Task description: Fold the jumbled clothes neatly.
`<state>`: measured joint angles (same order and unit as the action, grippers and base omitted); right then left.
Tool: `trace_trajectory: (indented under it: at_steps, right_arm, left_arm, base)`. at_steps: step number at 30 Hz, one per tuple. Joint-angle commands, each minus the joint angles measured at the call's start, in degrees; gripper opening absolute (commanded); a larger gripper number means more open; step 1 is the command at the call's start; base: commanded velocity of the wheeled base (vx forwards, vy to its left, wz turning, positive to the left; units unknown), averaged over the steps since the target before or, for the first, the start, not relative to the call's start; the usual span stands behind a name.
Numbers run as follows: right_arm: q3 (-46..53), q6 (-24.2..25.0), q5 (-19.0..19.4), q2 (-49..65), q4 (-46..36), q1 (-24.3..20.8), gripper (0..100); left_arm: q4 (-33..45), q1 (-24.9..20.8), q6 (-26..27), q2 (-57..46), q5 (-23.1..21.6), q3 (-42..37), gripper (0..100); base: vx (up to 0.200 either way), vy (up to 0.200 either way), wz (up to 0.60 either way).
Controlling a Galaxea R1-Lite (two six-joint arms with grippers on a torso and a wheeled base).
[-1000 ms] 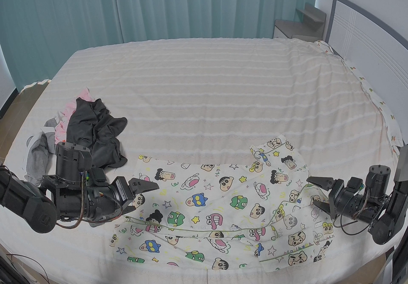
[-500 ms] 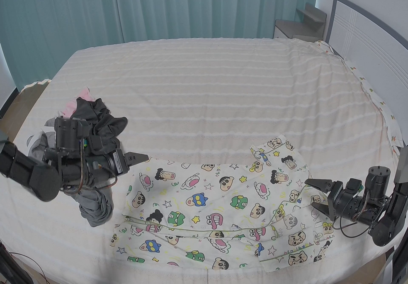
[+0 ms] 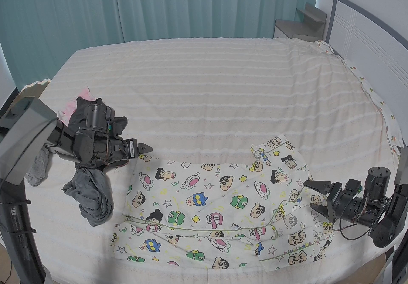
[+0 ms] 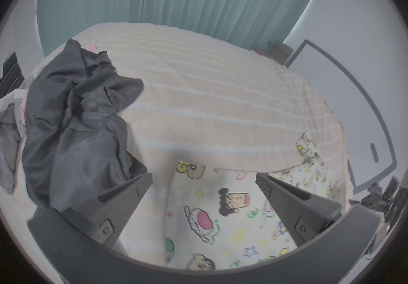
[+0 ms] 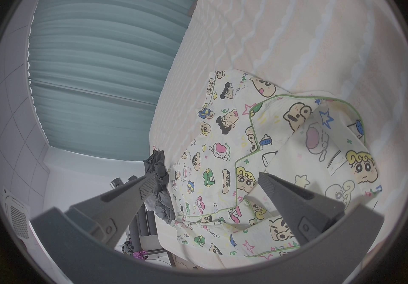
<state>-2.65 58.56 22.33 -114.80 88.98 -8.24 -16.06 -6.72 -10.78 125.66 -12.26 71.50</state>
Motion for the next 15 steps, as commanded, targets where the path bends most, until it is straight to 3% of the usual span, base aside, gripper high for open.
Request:
trace_trajectory:
  at_steps: [1,15]
  right_arm:
    - [0.3,-0.1,0.0,0.1,0.8,-1.0,100]
    - [0.8,-0.7,0.0,0.5,0.8,-1.3,100]
  left_arm:
    - [0.4,0.4,1.1,9.1,-0.4,4.2,100]
    - [0.4,-0.5,0.7,9.9,-2.1,5.3,100]
  base:
    - [0.000,0.000,0.00]
    - [0.000,0.000,0.00]
